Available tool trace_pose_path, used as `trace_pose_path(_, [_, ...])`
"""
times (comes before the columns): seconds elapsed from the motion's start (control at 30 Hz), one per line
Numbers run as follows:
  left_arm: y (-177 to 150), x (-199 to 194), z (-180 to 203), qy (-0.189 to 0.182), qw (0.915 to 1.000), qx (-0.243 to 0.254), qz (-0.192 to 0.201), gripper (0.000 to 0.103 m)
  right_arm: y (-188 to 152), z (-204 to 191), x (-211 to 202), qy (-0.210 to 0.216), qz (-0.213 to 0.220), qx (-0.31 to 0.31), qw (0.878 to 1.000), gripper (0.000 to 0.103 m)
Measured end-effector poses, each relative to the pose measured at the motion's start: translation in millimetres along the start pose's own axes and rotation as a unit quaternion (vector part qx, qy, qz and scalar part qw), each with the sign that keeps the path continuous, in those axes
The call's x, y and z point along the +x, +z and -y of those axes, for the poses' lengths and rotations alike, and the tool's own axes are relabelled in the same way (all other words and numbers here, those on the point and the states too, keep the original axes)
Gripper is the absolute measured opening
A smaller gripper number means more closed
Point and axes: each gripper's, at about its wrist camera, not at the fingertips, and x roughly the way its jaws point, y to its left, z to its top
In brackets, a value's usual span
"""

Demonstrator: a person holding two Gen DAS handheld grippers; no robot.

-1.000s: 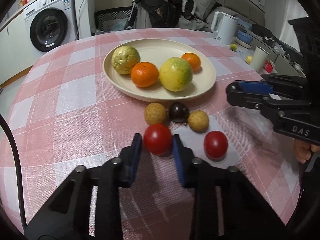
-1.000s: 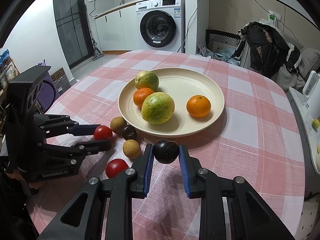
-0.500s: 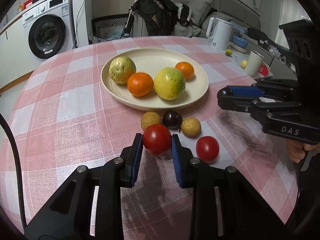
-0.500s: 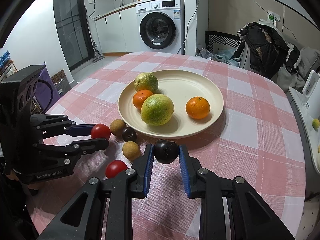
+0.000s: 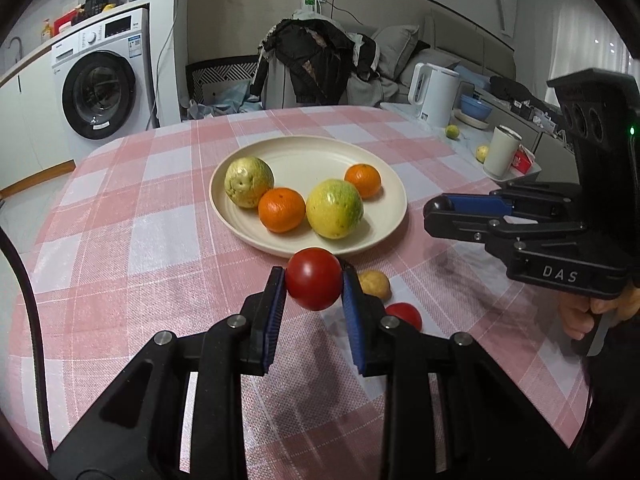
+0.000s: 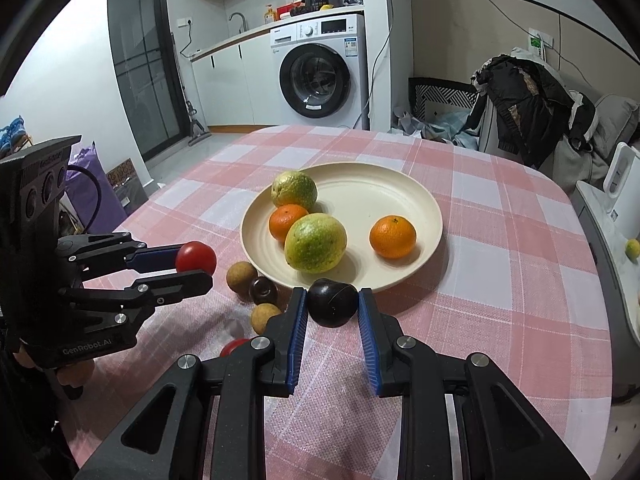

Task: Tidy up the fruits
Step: 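Carry the tomato and plum onto the cream plate and open both tools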

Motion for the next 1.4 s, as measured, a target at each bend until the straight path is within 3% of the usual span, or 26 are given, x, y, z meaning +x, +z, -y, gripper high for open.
trace_pose_path(0.5, [18, 16, -6, 0.004, 0.9998, -0.008, 0.015, 0.025, 8, 16, 5, -0.017, 0.038, 0.037, 0.998, 0.026])
trace_pose_path(1.4, [34, 71, -7, 0.028, 0.9993, 0.014, -0.019, 0.025, 26, 10, 43, -0.047, 0.002, 0.018, 0.999, 0.026])
